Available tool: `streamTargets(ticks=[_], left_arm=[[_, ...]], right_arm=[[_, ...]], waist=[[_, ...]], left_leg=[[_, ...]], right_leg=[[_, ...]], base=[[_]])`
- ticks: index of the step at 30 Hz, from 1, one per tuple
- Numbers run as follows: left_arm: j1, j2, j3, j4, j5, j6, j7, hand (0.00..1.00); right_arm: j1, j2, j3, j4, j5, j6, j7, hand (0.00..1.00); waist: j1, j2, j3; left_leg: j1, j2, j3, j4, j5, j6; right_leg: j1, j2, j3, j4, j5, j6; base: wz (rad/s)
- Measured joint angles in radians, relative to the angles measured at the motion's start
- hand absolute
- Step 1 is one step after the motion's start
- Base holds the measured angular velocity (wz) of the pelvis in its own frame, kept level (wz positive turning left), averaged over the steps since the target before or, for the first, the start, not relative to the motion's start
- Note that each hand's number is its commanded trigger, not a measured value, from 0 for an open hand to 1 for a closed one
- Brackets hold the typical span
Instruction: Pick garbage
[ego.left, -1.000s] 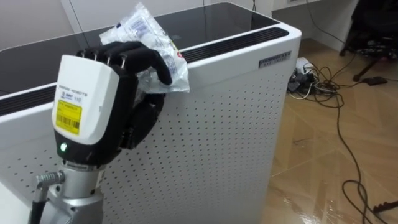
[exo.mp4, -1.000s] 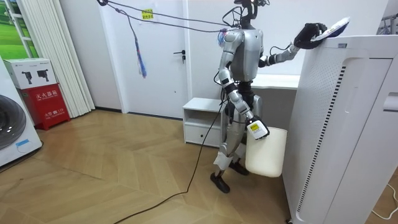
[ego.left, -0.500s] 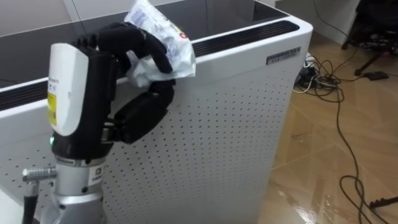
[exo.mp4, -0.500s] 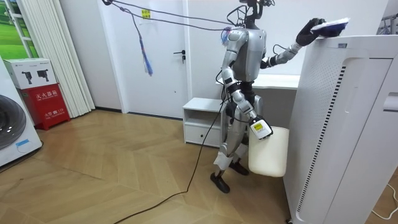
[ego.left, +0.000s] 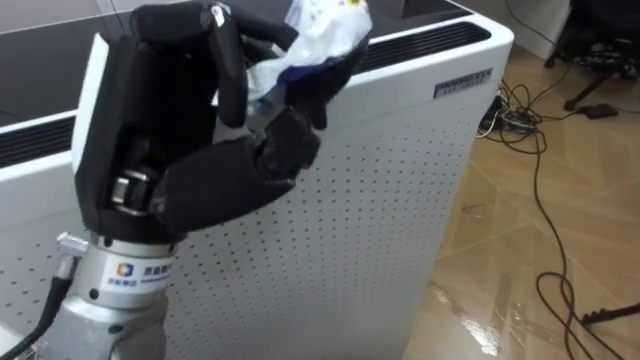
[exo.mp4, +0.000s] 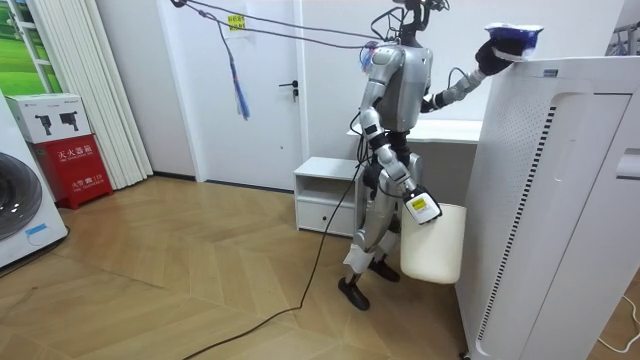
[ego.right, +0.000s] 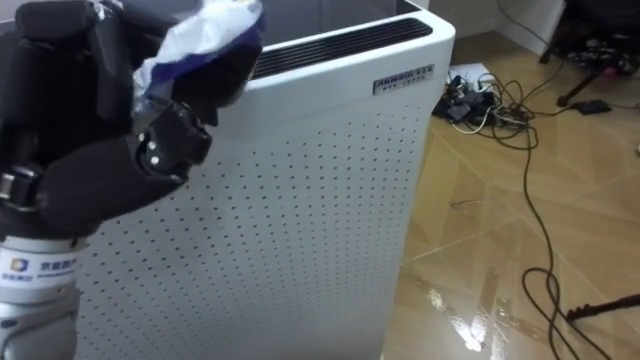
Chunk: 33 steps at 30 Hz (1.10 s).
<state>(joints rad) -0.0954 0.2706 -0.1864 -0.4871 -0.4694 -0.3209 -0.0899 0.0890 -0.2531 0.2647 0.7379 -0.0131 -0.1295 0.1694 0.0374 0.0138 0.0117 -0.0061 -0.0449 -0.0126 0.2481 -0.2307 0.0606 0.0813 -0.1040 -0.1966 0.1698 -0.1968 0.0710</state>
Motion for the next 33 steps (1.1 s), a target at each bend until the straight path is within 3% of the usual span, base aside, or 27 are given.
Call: streamTargets(ticks=[4, 7, 11, 15, 18, 22, 30, 33], left_arm=[[0.0, -0.019, -0.009, 0.015, -0.052, 0.052, -0.102, 1.0], [0.001, -0.035, -0.014, 0.034, -0.086, 0.068, -0.164, 1.0], [0.015, -0.036, -0.015, 0.081, -0.109, 0.105, -0.229, 1.0], [0.075, -0.035, -0.016, 0.151, -0.108, 0.168, -0.291, 1.0], [0.101, -0.03, -0.019, 0.218, -0.109, 0.193, -0.32, 1.0], [0.136, -0.014, -0.019, 0.309, -0.102, 0.198, -0.321, 1.0], [0.141, -0.028, -0.019, 0.511, -0.022, 0.201, -0.325, 1.0], [0.14, -0.031, -0.018, 0.572, -0.015, 0.201, -0.321, 1.0]], right_arm=[[-0.006, 0.016, 0.0, 0.003, 0.0, 0.004, -0.008, 1.0], [-0.016, 0.028, 0.0, 0.006, 0.0, 0.022, -0.009, 1.0], [-0.024, 0.028, 0.0, 0.008, 0.0, 0.047, -0.009, 1.0], [-0.032, 0.029, 0.0, 0.008, -0.007, 0.078, -0.009, 1.0], [-0.036, 0.028, 0.0, 0.008, -0.008, 0.081, -0.01, 1.0], [-0.059, 0.039, 0.009, 0.041, -0.013, 0.085, -0.026, 1.0], [-0.13, 0.036, 0.009, 0.096, -0.029, 0.086, -0.028, 1.0], [-0.16, 0.036, 0.01, 0.12, -0.028, 0.086, -0.032, 1.0]], waist=[[0.003, 0.002, 0.0011], [0.006, 0.002, 0.0019], [0.025, 0.008, 0.0034], [0.046, 0.013, 0.0029], [0.05, 0.021, 0.0036], [0.048, 0.033, 0.0073], [0.05, 0.035, 0.0082], [0.052, 0.036, 0.0125]], left_leg=[[-0.003, 0.001, 0.0, 0.002, 0.0, -0.001], [-0.02, 0.001, -0.001, 0.009, 0.001, -0.001], [-0.038, 0.002, 0.001, 0.022, 0.001, -0.001], [-0.079, 0.004, -0.006, 0.038, 0.004, -0.002], [-0.12, 0.006, -0.016, 0.065, 0.005, -0.003], [-0.147, 0.015, -0.015, 0.07, 0.008, -0.008], [-0.235, 0.02, -0.018, 0.085, 0.036, -0.017], [-0.268, 0.023, -0.02, 0.091, 0.037, -0.019]], right_leg=[[-0.002, 0.001, -0.003, 0.001, 0.0, 0.0], [-0.021, 0.0, -0.004, 0.012, 0.0, 0.0], [-0.036, -0.001, -0.006, 0.021, 0.0, 0.0], [-0.076, -0.001, -0.017, 0.048, 0.0, -0.001], [-0.105, -0.001, -0.037, 0.066, 0.001, -0.004], [-0.127, 0.002, -0.062, 0.075, 0.007, -0.013], [-0.219, -0.002, -0.083, 0.111, 0.011, -0.026], [-0.244, -0.001, -0.097, 0.114, 0.011, -0.033]], base=[[0.0], [0.0], [0.01], [0.08], [0.15], [0.04], [0.07], [0.1]])
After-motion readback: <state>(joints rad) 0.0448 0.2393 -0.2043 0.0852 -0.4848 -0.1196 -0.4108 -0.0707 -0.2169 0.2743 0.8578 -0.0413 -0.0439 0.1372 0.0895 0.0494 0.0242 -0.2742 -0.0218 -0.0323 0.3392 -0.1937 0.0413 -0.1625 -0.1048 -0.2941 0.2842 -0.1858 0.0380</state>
